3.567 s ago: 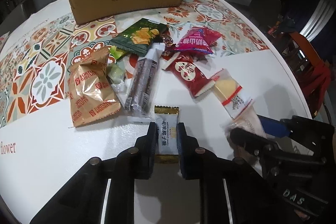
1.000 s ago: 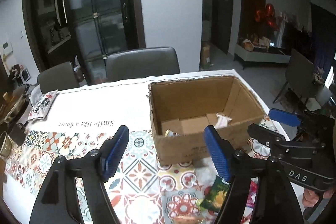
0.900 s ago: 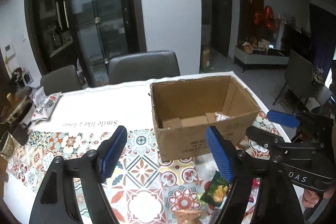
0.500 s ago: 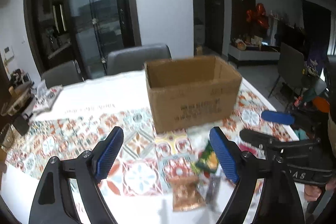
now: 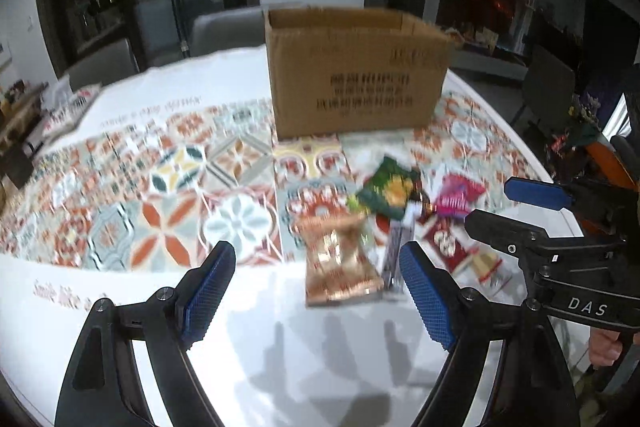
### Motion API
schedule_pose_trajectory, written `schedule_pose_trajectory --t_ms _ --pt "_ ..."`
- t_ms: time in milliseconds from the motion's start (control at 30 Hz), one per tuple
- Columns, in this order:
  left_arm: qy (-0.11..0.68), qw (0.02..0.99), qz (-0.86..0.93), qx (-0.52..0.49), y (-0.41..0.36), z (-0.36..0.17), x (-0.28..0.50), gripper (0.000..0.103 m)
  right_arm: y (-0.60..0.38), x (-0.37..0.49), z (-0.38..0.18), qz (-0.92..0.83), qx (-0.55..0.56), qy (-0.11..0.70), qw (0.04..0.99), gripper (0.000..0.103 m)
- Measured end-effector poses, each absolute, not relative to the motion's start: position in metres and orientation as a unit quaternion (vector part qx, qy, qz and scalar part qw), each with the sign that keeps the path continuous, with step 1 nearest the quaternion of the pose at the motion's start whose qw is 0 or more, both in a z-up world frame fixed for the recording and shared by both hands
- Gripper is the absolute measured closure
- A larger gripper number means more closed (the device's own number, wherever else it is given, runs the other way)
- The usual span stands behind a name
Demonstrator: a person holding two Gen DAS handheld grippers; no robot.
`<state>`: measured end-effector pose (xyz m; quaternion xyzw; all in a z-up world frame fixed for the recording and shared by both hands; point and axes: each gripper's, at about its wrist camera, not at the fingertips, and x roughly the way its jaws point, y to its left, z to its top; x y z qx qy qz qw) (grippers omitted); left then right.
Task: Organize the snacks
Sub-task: 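Move both open tools back over the snack pile, then grasp the gold Fortune Biscuits bag with the left tool while the right tool grasps the red candy bar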
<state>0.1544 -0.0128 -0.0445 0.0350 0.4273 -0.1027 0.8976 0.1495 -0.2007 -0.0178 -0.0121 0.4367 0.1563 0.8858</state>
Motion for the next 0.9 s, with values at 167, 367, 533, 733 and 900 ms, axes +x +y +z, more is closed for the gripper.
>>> schedule_pose_trajectory --t_ms 167,367,533,733,900 --pt "0.455 0.884 -0.106 0.034 -0.015 -0.066 0.160 0.020 -0.202 0.152 -0.043 0.152 -0.002 0.473 0.868 0.041" --pt "0.466 0.878 -0.098 0.048 -0.018 -0.081 0.178 0.022 -0.208 0.167 -0.070 0.138 0.013 0.509 0.849 0.042" --pt "0.489 0.865 -0.107 0.030 -0.018 -0.097 0.198 0.026 -0.209 0.178 -0.086 0.136 0.019 0.526 0.839 0.046" --pt "0.510 0.853 -0.111 0.012 -0.020 -0.114 0.213 0.032 -0.207 0.185 -0.100 0.136 0.019 0.541 0.830 0.056" --pt "0.532 0.838 -0.119 -0.005 -0.020 -0.125 0.218 0.054 -0.204 0.188 -0.105 0.140 0.018 0.546 0.826 0.067"
